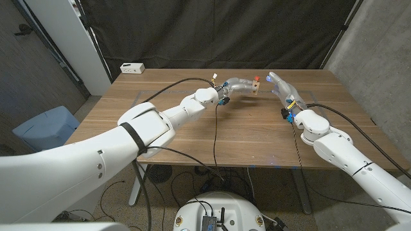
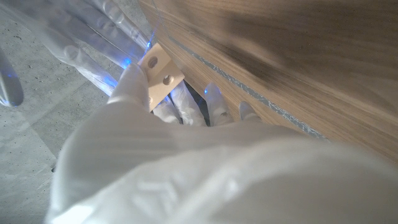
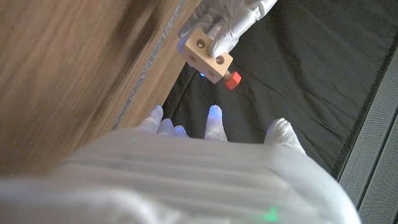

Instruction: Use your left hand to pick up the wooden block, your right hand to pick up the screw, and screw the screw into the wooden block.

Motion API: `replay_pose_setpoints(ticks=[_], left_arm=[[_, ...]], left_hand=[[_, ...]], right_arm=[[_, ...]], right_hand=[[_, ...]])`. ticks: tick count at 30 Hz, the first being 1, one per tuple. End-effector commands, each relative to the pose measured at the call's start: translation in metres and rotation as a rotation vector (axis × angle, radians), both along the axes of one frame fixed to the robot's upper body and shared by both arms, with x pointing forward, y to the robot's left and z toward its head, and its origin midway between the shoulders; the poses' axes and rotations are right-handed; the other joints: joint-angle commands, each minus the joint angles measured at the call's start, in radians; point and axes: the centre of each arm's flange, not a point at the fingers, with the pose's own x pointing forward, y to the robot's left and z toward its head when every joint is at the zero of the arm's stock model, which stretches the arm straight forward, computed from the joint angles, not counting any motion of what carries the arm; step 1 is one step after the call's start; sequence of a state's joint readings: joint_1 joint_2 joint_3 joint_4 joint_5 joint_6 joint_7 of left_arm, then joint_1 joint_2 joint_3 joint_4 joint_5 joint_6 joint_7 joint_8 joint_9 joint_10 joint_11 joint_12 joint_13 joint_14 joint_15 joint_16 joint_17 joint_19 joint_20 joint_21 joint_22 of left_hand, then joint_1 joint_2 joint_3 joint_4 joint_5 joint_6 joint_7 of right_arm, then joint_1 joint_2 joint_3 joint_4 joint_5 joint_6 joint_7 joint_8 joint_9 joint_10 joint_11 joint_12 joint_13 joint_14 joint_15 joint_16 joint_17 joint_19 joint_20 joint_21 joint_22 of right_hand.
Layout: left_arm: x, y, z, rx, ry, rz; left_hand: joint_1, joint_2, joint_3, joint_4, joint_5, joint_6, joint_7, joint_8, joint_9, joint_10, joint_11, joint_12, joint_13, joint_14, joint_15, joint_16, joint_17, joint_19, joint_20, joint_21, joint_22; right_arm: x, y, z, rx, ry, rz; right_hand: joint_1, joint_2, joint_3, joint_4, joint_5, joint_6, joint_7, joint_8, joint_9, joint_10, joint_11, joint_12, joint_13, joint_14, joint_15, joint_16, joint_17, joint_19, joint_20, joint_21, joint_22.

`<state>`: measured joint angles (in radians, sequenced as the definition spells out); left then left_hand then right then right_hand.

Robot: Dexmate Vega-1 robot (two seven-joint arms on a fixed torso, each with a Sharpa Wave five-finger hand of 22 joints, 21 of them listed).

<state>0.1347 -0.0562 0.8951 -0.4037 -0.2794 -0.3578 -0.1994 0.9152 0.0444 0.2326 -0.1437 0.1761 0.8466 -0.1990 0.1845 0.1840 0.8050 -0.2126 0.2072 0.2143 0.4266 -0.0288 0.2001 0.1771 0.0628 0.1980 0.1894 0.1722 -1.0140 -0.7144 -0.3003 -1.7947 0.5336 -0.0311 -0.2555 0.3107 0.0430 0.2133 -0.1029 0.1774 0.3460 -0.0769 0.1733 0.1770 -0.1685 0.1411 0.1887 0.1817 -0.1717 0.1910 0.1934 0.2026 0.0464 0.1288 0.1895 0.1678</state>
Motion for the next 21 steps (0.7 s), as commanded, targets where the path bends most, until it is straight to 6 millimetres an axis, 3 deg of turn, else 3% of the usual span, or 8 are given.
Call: replay_pose_setpoints(ticks=[1, 21], left_arm=[[-0.0014, -0.0033, -0.0002, 0.008, -0.003, -0.008], [-0.0020, -0.0048, -0.0005, 0.014, -0.010, -0.008]], left_hand=[[-0.005, 0.003, 0.008, -0.001, 0.007, 0.009, -0.002, 0.006, 0.004, -0.005, 0.000, -0.001, -0.001, -0.004, 0.000, -0.001, 0.003, 0.001, 0.004, 0.004, 0.004], [-0.004, 0.003, 0.009, -0.002, 0.007, 0.009, -0.001, 0.006, 0.004, -0.005, 0.000, 0.000, -0.001, -0.003, -0.001, -0.001, 0.003, 0.002, 0.003, 0.004, 0.004]], right_arm=[[0.0072, 0.0056, 0.0032, -0.004, -0.006, 0.032], [0.0103, 0.0136, 0.0023, -0.010, -0.002, 0.060]], right_hand=[[-0.011, 0.000, -0.002, 0.000, 0.001, -0.005, 0.003, -0.003, 0.000, -0.012, -0.002, -0.002, 0.003, -0.080, 0.003, 0.003, 0.004, 0.000, 0.010, -0.002, 0.002], [-0.030, 0.004, -0.008, 0.008, 0.002, 0.000, 0.005, 0.005, 0.000, -0.015, -0.001, 0.000, 0.003, -0.083, 0.003, 0.006, 0.006, -0.002, 0.010, -0.002, 0.003]])
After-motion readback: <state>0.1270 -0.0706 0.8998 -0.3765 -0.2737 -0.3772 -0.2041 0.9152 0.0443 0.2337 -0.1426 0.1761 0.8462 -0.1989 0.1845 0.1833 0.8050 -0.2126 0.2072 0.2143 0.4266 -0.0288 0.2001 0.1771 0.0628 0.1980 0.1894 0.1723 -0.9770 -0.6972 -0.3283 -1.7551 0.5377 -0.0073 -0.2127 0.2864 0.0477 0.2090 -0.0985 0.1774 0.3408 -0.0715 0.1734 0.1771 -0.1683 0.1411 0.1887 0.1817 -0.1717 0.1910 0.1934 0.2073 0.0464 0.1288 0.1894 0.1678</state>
